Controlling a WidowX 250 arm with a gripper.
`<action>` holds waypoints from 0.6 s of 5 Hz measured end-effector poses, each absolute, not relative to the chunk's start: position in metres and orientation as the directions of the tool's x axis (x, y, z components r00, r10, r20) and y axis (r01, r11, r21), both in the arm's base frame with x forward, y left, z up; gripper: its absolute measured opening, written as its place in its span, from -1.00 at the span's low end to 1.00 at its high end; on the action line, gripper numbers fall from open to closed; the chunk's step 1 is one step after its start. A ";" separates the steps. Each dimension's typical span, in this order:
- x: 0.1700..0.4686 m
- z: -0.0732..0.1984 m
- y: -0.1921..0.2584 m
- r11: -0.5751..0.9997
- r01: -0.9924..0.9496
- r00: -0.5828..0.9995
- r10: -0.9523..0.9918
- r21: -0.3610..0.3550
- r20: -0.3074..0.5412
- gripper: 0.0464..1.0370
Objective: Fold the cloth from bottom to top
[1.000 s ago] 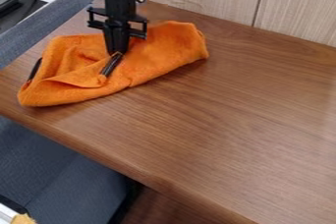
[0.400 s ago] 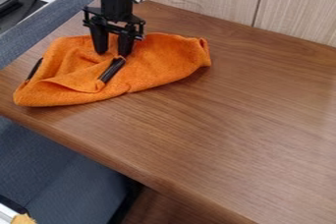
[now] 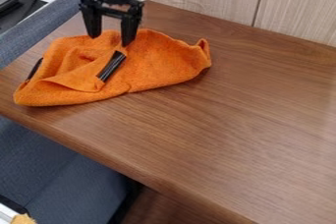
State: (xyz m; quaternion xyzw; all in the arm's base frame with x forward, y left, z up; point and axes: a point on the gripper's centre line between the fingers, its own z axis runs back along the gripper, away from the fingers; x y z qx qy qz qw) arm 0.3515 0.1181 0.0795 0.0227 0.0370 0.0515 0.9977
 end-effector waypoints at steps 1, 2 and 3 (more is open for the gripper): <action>0.355 0.104 0.116 0.994 -0.104 0.994 0.105 0.042 -0.016 0.92; 0.352 0.125 0.113 0.995 -0.097 0.995 0.097 0.023 0.022 0.92; 0.348 0.137 0.120 0.995 -0.101 0.992 0.102 -0.007 0.071 0.92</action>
